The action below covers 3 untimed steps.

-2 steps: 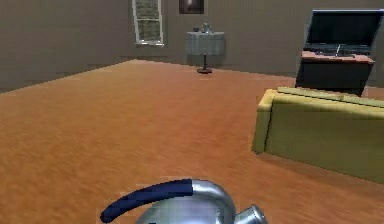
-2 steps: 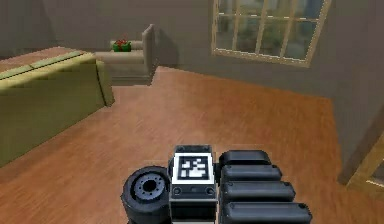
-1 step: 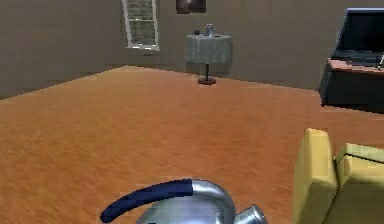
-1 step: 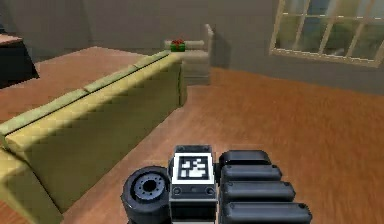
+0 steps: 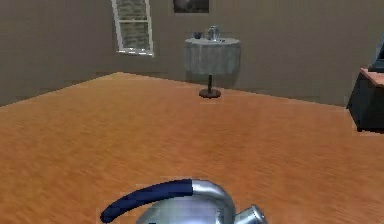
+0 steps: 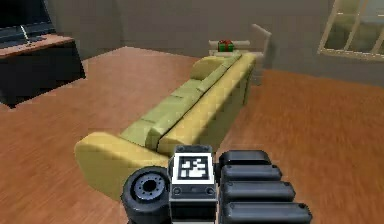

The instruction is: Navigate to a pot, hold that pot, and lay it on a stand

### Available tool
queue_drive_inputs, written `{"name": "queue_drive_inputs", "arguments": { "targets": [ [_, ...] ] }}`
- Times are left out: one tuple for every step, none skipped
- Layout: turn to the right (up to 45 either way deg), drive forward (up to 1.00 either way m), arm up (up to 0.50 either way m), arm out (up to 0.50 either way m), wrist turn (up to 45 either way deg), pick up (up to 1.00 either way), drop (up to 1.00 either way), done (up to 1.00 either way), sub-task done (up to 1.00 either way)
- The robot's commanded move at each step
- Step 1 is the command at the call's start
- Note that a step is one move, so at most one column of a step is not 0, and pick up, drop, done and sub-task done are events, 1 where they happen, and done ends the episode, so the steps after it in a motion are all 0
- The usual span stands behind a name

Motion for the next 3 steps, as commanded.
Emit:
{"name": "queue_drive_inputs", "arguments": {
  "targets": [
    [27.0, 0.00, 0.00, 0.00, 0.0, 0.00, 0.00, 0.00, 0.00],
    [0.0, 1.00, 0.00, 0.00, 0.0, 0.00, 0.00, 0.00, 0.00],
    [0.0, 0.50, 0.00, 0.00, 0.0, 0.00, 0.00, 0.00, 0.00]
  ]
}}
